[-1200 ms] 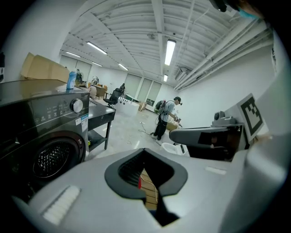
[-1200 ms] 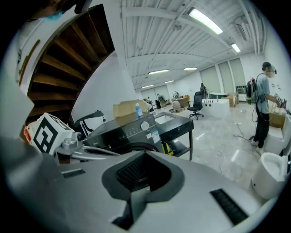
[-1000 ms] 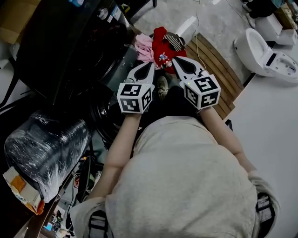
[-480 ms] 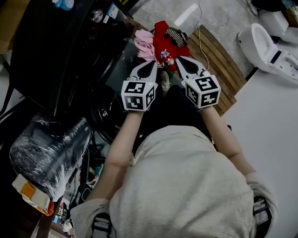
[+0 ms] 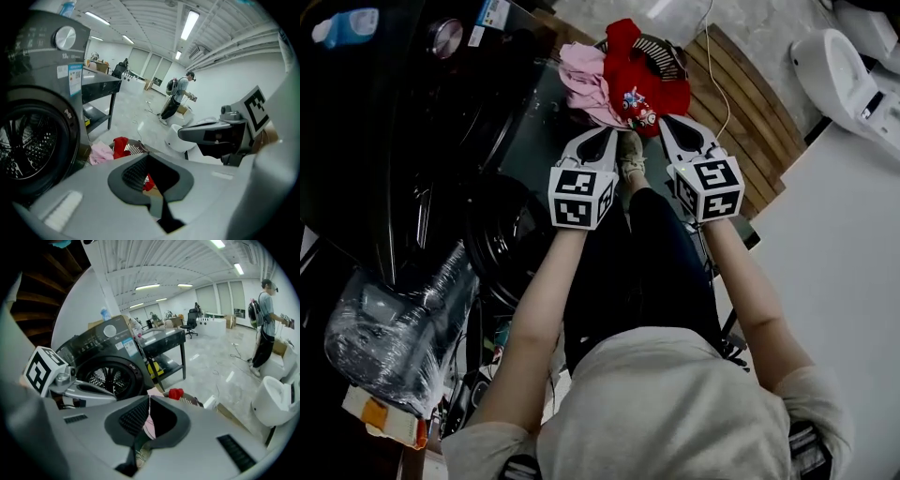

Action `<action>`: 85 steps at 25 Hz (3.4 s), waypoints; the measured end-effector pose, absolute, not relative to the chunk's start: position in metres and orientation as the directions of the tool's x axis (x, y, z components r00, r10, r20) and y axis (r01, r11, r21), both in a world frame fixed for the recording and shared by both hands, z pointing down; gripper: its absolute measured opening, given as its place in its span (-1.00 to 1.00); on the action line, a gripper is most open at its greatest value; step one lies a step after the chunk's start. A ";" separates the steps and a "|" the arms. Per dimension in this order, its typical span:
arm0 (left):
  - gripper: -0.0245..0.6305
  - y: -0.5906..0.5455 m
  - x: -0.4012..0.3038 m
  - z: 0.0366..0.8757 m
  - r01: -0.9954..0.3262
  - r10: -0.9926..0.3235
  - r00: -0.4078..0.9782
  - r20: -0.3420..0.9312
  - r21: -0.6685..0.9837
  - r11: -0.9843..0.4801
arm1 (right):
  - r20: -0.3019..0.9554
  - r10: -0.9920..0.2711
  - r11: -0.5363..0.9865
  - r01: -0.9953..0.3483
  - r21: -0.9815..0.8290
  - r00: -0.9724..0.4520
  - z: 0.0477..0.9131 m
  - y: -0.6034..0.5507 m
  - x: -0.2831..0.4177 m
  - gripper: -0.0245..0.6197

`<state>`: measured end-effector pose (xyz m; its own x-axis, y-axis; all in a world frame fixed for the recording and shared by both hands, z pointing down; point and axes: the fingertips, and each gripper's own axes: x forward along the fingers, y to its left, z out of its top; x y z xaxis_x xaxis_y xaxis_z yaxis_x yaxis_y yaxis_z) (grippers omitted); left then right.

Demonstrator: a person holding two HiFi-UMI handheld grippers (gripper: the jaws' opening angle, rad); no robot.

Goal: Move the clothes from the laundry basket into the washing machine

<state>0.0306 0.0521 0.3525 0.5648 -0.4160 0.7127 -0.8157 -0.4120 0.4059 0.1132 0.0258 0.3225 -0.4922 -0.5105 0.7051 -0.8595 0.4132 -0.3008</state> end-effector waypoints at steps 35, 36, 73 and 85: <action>0.19 0.069 0.075 0.587 -0.710 -0.219 0.656 0.722 0.491 -0.505 | 0.697 -0.436 0.199 -0.816 -0.542 -0.569 0.558 0.030 0.136 -0.87; 0.21 0.065 0.078 0.580 -0.705 -0.230 0.661 0.714 0.487 -0.515 | 0.676 -0.454 0.207 -0.807 -0.553 -0.580 0.543 0.026 0.135 -0.87; -0.82 0.043 -0.077 0.549 -0.938 -0.435 0.343 0.832 0.276 -0.210 | 0.753 -0.232 0.532 -0.728 -0.432 -0.616 0.583 -0.017 0.069 -0.12; -0.82 0.047 -0.102 0.568 -0.954 -0.419 0.298 0.858 0.262 -0.144 | 0.732 0.014 0.547 -0.608 -0.575 -0.681 0.657 0.015 0.030 -0.28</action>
<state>-0.1017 0.0471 0.5685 0.2982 -0.4192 0.8575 -0.9544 -0.1436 0.2616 0.0300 0.0148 0.6569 -0.6807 0.0136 0.7324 -0.6080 0.5472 -0.5752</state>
